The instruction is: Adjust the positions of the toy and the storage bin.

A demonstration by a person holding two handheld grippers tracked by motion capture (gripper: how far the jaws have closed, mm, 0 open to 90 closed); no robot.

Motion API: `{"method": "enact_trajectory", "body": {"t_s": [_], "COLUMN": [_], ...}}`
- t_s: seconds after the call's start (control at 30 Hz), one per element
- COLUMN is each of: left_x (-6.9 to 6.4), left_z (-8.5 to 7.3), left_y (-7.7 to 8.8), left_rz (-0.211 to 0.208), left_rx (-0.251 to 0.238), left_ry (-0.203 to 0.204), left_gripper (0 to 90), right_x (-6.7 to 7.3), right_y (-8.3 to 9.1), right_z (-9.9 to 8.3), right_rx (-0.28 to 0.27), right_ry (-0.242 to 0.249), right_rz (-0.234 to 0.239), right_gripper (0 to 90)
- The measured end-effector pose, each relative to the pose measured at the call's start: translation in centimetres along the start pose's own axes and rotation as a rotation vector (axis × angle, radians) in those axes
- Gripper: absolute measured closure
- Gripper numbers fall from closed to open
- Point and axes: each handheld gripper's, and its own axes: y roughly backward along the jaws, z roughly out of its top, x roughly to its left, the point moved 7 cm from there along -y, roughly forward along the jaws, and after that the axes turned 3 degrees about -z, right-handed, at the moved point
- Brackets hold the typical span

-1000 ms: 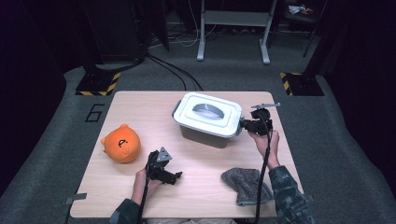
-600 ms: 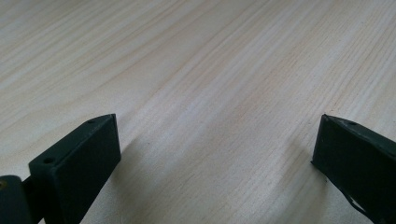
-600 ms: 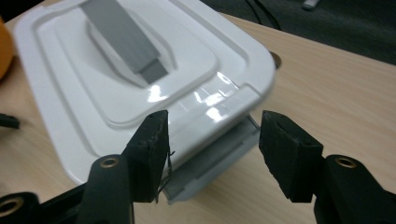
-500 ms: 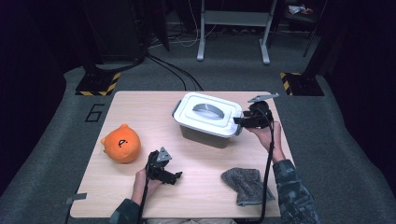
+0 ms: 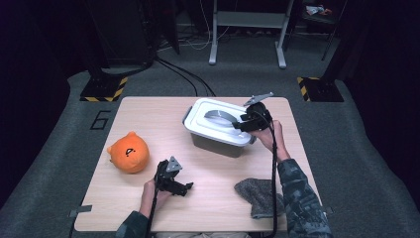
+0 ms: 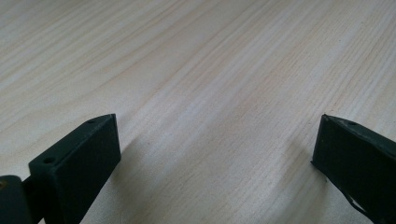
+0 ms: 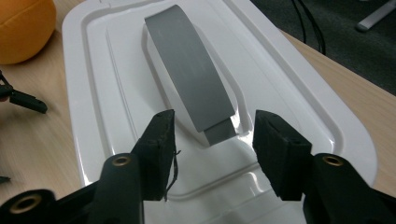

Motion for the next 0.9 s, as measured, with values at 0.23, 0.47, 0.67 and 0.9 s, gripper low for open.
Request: {"method": "enact_trajectory", "body": {"t_s": [0.23,0.47,0.67,0.9], "left_x": [0.0,0.0,0.0,0.0], "left_z": [0.0,0.0,0.0,0.0], "left_y": [0.0,0.0,0.0,0.0], "left_rz": [0.000,0.000,0.000,0.000], "left_rx": [0.000,0.000,0.000,0.000], "left_ry": [0.000,0.001,0.000,0.000], "left_gripper": [0.4,0.4,0.4,0.4], "right_x": [0.3,0.2,0.2,0.2], "right_y": [-0.8,-1.0,-1.9,-1.7], "right_z": [0.5,0.8,0.9,0.7], "right_rx": [0.001,0.005,0.027,0.029], "right_ry": [0.026,0.040,0.058,0.043], "right_rz": [0.040,0.025,0.024,0.021], "right_gripper": [56.4,59.7,58.2,60.9]}}
